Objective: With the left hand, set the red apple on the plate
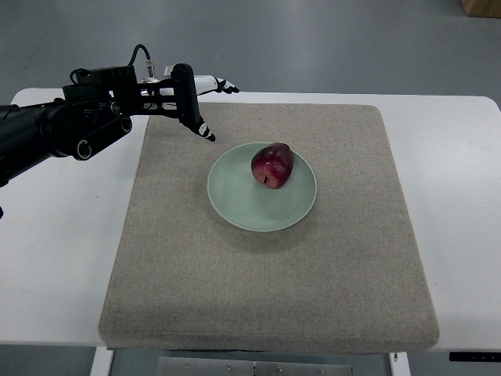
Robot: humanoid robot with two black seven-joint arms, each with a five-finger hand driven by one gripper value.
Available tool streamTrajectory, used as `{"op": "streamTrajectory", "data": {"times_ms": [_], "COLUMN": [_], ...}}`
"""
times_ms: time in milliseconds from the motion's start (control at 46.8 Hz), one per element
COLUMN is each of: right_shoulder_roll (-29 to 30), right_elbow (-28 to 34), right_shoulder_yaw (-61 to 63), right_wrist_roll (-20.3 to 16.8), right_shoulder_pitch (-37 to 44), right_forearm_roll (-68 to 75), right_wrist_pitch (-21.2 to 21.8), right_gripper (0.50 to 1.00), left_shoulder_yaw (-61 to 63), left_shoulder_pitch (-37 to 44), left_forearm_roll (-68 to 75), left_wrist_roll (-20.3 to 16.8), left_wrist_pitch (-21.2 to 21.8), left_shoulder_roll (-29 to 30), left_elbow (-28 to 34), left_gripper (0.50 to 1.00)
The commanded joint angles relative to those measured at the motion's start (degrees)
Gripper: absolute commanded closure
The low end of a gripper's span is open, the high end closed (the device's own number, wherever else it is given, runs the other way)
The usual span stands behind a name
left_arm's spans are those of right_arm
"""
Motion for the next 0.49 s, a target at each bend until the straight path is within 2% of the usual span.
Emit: {"op": "streamTrajectory", "data": {"times_ms": [0,150,470], "right_shoulder_roll": [0.0,0.0,0.0], "right_elbow": [0.0,0.0,0.0], "right_shoulder_yaw": [0.0,0.0,0.0], "right_wrist_roll": [0.0,0.0,0.0], "right_shoulder_pitch": [0.0,0.0,0.0], "right_forearm_roll": [0.0,0.0,0.0], "right_wrist_pitch": [0.0,0.0,0.0], "right_gripper": [0.536,0.536,0.536], "left_shoulder_yaw": [-0.3,-0.9,-1.2], "left_shoulder_pitch": [-0.1,-0.5,-0.7], "left_forearm_roll": [-2.8,-10.7,-28.6], "left_wrist_roll": [0.2,1.1,1.5], "left_wrist_pitch": [0.8,1.4,1.4], "left_shoulder_roll": [-0.5,-0.8,-2.9], "left_elbow": [0.0,1.0,10.7], "left_gripper": [0.542,0.542,0.540]}}
